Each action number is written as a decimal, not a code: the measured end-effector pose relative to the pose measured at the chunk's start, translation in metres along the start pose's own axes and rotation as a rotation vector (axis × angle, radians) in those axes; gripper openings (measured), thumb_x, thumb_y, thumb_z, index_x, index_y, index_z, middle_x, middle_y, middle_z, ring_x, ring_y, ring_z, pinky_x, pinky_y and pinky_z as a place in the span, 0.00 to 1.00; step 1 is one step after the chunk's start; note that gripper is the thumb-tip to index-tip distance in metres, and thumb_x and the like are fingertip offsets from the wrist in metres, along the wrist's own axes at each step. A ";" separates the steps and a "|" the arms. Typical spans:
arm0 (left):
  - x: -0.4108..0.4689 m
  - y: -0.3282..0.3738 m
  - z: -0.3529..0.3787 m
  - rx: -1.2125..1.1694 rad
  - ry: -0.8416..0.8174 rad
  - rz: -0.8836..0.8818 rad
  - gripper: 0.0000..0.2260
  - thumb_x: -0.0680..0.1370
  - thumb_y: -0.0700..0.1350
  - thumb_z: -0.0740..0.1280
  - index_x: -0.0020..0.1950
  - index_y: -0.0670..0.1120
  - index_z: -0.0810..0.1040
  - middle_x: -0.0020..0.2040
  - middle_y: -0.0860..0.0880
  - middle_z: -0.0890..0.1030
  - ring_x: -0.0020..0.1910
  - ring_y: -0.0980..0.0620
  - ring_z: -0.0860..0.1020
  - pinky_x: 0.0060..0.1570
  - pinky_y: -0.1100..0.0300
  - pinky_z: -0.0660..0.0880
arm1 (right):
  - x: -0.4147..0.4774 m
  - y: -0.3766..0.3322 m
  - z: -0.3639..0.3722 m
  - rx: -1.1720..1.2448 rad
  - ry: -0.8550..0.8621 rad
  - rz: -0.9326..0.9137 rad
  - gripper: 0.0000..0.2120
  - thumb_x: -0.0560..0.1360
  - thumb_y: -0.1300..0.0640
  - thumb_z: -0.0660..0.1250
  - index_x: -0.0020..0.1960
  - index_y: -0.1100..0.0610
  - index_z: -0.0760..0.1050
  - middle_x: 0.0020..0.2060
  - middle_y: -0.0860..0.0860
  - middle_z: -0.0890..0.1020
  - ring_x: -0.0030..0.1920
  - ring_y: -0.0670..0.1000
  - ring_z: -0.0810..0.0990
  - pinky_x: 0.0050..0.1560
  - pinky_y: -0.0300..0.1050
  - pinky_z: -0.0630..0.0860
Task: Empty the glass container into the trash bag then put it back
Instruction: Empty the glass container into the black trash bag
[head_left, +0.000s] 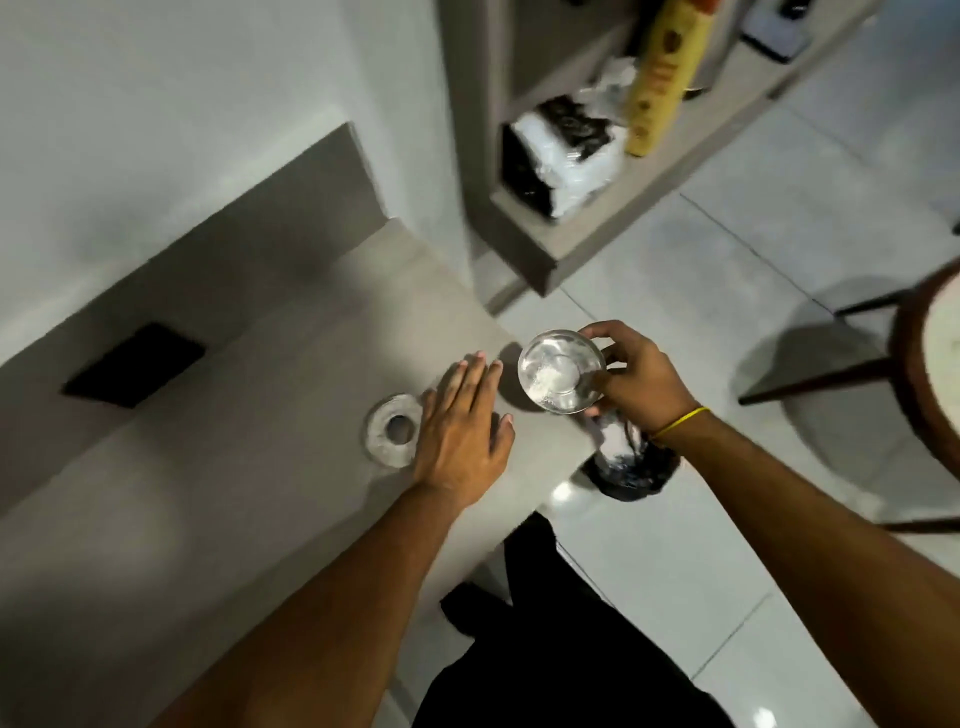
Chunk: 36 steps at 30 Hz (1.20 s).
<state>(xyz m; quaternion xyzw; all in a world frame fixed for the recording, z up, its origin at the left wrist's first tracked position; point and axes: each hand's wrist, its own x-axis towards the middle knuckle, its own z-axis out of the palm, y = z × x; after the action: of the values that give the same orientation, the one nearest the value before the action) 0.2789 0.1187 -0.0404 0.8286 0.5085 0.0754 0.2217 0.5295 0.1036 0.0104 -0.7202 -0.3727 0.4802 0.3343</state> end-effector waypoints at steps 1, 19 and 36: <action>0.013 0.022 0.011 0.001 -0.038 0.060 0.32 0.82 0.55 0.60 0.86 0.48 0.62 0.88 0.46 0.61 0.86 0.45 0.59 0.80 0.36 0.64 | -0.002 0.015 -0.024 0.021 0.061 0.018 0.27 0.69 0.73 0.69 0.59 0.46 0.80 0.45 0.55 0.81 0.45 0.62 0.85 0.37 0.59 0.88; -0.010 0.099 0.346 -0.006 -0.328 0.156 0.34 0.81 0.53 0.61 0.87 0.48 0.59 0.89 0.45 0.57 0.87 0.45 0.55 0.79 0.30 0.61 | 0.059 0.364 -0.090 -0.335 0.457 0.101 0.43 0.68 0.64 0.64 0.80 0.43 0.58 0.40 0.57 0.80 0.39 0.62 0.78 0.45 0.56 0.80; -0.037 0.051 0.444 0.011 -0.396 0.069 0.37 0.81 0.48 0.65 0.88 0.51 0.54 0.90 0.48 0.52 0.88 0.46 0.50 0.80 0.29 0.58 | 0.143 0.481 -0.027 -1.055 0.088 -0.170 0.36 0.80 0.62 0.60 0.84 0.45 0.54 0.55 0.66 0.72 0.43 0.69 0.81 0.42 0.62 0.81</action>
<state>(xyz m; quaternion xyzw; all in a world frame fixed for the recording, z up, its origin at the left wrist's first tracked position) 0.4583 -0.0623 -0.4091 0.8454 0.4265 -0.0842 0.3103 0.6961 -0.0167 -0.4485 -0.7769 -0.6063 0.1683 -0.0203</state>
